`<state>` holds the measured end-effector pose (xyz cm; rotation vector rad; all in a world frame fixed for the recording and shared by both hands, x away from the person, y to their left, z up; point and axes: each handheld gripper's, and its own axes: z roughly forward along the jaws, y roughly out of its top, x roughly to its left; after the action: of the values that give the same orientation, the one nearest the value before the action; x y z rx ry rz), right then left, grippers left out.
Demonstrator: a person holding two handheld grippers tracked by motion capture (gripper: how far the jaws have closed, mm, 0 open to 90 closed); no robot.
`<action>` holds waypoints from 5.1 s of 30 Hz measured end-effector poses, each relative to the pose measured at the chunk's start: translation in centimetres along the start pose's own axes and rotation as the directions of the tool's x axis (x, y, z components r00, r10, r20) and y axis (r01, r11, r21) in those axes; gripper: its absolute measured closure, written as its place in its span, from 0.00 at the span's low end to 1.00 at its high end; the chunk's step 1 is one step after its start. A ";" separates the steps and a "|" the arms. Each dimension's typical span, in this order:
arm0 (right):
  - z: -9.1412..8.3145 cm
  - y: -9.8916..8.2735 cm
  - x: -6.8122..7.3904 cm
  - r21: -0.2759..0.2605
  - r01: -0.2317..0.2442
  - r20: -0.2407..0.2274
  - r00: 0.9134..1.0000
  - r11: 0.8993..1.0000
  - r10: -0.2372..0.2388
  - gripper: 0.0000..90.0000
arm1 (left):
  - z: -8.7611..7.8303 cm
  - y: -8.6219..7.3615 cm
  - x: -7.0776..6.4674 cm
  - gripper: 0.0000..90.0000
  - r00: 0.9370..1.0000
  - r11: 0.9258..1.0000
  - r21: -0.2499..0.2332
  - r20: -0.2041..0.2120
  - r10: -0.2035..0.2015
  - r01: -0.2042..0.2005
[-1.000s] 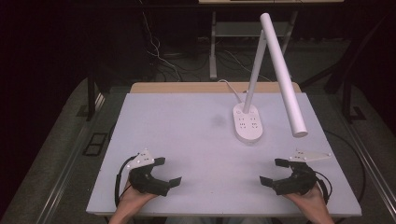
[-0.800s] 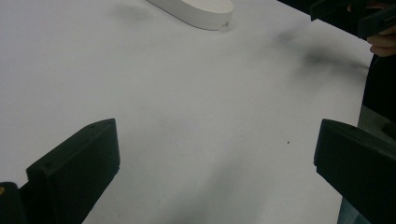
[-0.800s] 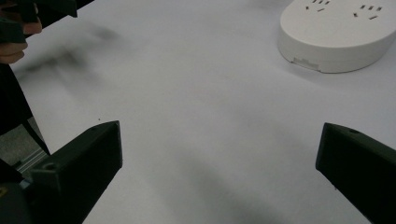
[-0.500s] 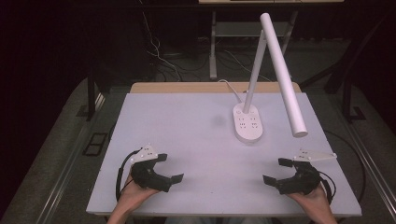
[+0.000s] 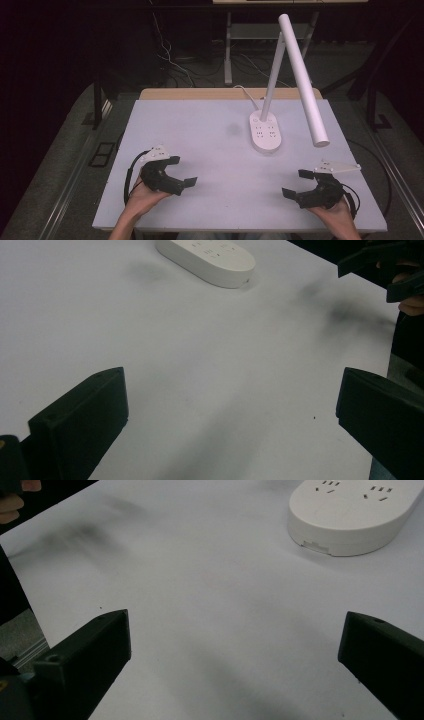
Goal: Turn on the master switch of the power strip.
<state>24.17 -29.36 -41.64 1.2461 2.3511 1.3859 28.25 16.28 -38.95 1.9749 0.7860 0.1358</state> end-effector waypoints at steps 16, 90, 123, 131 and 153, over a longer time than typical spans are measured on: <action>0.0 0.0 0.0 0.002 0.010 0.006 1.000 1.000 -0.010 0.00 | 1.2 2.9 0.4 0.00 0.999 0.998 0.054 0.008 0.035 -0.036; -0.2 0.0 -0.2 0.006 0.009 0.002 1.000 1.000 -0.009 0.00 | 10.7 13.5 2.7 0.03 0.987 0.977 0.151 0.078 0.139 -0.149; -0.1 0.0 -0.2 0.009 0.009 -0.001 1.000 1.000 -0.009 0.00 | 16.5 17.1 4.4 0.16 0.994 0.972 0.209 0.051 0.096 -0.104; -0.1 0.0 -0.2 0.007 0.008 -0.003 1.000 1.000 -0.008 0.00 | 17.9 17.9 4.5 0.23 0.994 0.975 0.197 0.040 0.098 -0.104; 0.1 0.0 -0.1 0.016 0.019 -0.006 1.000 1.000 -0.019 0.00 | 21.8 17.5 5.7 0.75 0.998 0.986 0.160 0.053 0.029 -0.037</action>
<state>24.27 -29.33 -41.76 1.2224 2.3762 1.3689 49.75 -2.42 -37.23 2.1366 0.7515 0.0430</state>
